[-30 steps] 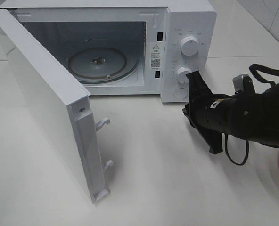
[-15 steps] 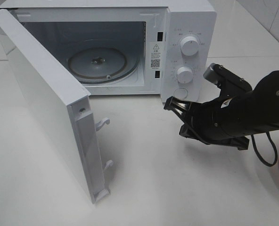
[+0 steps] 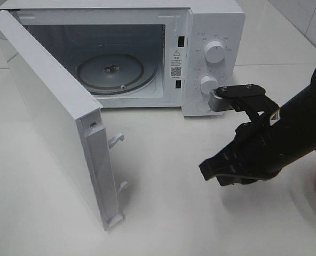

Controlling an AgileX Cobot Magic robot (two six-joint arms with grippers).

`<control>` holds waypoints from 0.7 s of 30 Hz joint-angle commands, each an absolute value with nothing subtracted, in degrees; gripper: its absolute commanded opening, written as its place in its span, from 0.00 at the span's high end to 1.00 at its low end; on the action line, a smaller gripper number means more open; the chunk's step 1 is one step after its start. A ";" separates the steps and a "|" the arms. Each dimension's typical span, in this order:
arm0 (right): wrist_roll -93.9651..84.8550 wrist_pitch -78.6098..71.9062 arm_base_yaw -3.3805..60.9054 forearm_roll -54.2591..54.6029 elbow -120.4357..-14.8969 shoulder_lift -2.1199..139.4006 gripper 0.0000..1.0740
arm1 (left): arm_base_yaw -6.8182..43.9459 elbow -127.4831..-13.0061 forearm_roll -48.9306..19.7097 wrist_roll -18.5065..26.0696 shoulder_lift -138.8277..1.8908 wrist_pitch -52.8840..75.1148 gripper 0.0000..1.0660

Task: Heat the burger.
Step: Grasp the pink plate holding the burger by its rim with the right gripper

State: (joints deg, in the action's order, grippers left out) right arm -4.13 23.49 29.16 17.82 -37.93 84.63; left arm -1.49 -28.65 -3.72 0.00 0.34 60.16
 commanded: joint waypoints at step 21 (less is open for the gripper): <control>-3.90 54.09 28.82 6.30 -41.02 58.27 0.18 | -1.20 -28.59 -4.24 0.00 1.72 59.36 0.27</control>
